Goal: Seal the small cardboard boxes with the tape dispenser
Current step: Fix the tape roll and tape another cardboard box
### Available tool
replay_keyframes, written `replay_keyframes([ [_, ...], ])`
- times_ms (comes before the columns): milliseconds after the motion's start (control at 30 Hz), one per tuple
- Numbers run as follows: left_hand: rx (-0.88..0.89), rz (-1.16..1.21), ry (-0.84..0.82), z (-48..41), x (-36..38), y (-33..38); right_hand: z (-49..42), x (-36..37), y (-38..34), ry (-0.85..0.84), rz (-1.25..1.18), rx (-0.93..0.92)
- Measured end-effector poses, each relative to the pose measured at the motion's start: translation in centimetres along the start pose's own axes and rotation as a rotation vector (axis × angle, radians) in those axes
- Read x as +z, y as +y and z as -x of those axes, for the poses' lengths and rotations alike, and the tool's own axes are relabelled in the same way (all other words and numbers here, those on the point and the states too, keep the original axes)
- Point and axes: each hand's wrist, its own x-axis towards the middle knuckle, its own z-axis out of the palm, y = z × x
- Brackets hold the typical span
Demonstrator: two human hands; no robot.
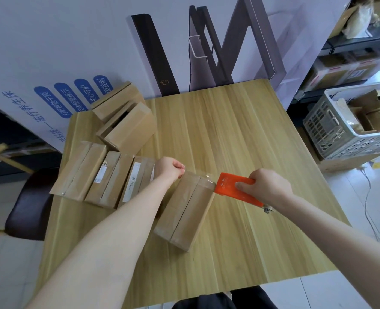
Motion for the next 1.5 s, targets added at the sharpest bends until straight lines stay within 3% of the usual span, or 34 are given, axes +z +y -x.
replay_keyframes([
  [167, -0.075, 0.031, -0.011, -0.5, 0.5, -1.0, -0.3, 0.4, 0.1, 0.003, -0.007, 0.015],
  [333, -0.016, 0.026, 0.202, 0.9, 2.2, -1.2, -0.2, 0.9, 0.1, 0.014, -0.014, 0.023],
  [500, -0.123, 0.186, 0.288, 1.7, 3.6, -2.4, 0.0, 1.2, 0.2, 0.005, -0.033, 0.034],
  [600, 0.011, 0.199, 0.419, 2.2, 3.9, -2.5, 0.1, 1.2, 0.1, 0.007, -0.037, 0.03],
  [700, 0.119, 0.047, 0.402, 3.1, 5.5, -3.2, 0.1, 1.5, 0.3, 0.013, -0.035, 0.027],
  [900, 0.083, -0.348, 0.348, 2.9, 6.6, -3.5, 0.5, 2.8, 2.0, -0.008, -0.134, 0.0],
  [1367, 0.1, -0.428, 0.369, 2.7, 6.8, -3.8, 0.7, 2.6, 6.3, -0.061, -0.345, -0.146],
  [1500, 0.088, -0.438, 0.373, 2.6, 6.9, -3.8, 0.5, 2.5, 5.9, -0.089, -0.273, -0.118],
])
